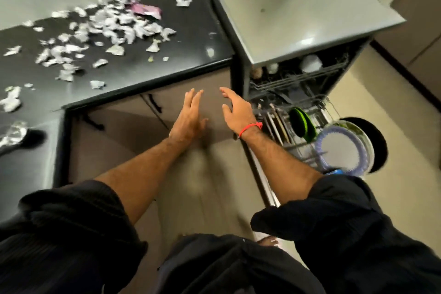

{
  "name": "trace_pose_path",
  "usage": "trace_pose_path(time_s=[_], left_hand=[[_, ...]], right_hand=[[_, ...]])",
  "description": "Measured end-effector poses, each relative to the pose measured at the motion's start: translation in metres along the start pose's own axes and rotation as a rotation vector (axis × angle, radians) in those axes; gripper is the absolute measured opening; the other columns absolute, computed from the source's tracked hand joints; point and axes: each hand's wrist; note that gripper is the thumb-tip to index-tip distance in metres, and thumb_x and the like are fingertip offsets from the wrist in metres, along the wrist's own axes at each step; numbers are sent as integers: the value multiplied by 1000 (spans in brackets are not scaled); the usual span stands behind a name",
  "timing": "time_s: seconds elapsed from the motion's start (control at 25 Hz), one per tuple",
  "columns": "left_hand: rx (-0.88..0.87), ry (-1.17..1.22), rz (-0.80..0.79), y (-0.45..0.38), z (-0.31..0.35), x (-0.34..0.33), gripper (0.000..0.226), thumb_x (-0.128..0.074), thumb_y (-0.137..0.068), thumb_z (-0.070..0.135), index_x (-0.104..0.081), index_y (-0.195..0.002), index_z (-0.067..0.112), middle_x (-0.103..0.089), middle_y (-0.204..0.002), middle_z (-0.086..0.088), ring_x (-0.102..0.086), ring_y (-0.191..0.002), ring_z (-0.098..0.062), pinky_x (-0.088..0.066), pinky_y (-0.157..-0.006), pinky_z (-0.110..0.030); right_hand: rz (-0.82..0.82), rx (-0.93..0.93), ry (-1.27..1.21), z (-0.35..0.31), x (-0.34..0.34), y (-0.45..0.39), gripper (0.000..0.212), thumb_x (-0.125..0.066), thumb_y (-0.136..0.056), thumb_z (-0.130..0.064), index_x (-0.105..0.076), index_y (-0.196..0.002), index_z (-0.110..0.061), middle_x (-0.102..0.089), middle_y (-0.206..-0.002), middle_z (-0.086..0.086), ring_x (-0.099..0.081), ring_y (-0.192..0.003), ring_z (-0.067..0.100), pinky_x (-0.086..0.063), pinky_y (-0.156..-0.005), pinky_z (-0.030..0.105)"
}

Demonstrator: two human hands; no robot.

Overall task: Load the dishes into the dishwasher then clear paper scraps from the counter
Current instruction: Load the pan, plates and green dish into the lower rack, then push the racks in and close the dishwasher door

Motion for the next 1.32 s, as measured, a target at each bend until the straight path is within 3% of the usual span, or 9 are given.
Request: trace_pose_path(time_s=[0.12,0.24,0.32,0.52,0.72,0.92,1.08,1.16,1.32], left_hand=[[74,-13,90,29,-54,56,83,-71,-84,1,-25,-154,0,-15,-161,-27,-14,-152,-40,-21,-123,-46],[148,-19,202,68,-114,112,80,-71,-82,2,-32,-152,2,-9,-161,-30,-24,-148,-42,-31,-119,-47],[227,-57,284,93,-150,144,78,-72,-83,8,-35,-152,9,-4,-163,-27,-36,-141,-44,-38,-113,-49],[449,-140,399,146,-224,213,75,-72,-86,19,-36,-152,19,-1,-165,-21,-31,-144,-40,-32,-115,-53],[582,-141,468,191,-280,256,75,-72,-84,17,-37,-149,21,0,-165,-17,-30,-145,-40,-32,-115,-51],[738,-171,440,221,-310,270,90,-77,-82,21,-25,-156,23,4,-166,-13,-32,-144,-39,-31,-114,-51],[826,-188,437,231,-325,276,96,-80,-81,23,-21,-157,22,5,-166,-12,-27,-147,-35,-26,-117,-48],[867,-186,439,231,-332,279,100,-81,-80,24,-18,-158,23,6,-166,-11,-23,-149,-33,-22,-119,-47],[943,-204,423,223,-345,273,103,-82,-80,28,-15,-158,28,7,-166,-9,-17,-151,-32,-16,-122,-48]], right_hand=[[-62,72,-18,-57,-52,-13,53,-54,-89,-1,-48,-141,-11,-61,-132,10,-56,-122,22,-31,-107,22],[-146,166,-7,-117,-108,-16,54,-54,-90,-2,-48,-142,-14,-61,-133,8,-63,-103,12,-30,-101,15],[-185,216,-15,-148,-143,-19,54,-54,-90,-2,-48,-142,-14,-61,-133,8,-59,-115,16,-28,-98,8],[-280,285,-42,-209,-228,-23,55,-56,-89,-2,-49,-142,-17,-62,-130,6,-55,-124,19,-38,-109,29],[-405,378,-59,-263,-302,-15,54,-56,-89,-1,-49,-141,-15,-62,-129,7,-57,-121,18,-38,-108,25],[-534,448,-32,-288,-358,-14,54,-56,-87,-2,-51,-139,-17,-63,-127,5,-57,-118,18,-40,-106,27],[-564,297,-71,-298,-403,-29,52,-59,-87,-6,-51,-138,-16,-62,-122,9,-62,-108,27,-47,-102,40],[-576,202,-50,-299,-425,-39,58,-61,-88,-12,-43,-143,-14,-55,-131,14,-57,-116,31,-44,-105,43],[-584,14,-2,-293,-457,-59,69,-60,-92,-22,-27,-151,-11,-42,-144,21,-43,-131,35,-34,-109,37]])
Point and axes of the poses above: each hand's wrist, its own y-axis away from the middle knuckle, its own x-axis out of the back of the hand, z = x × y
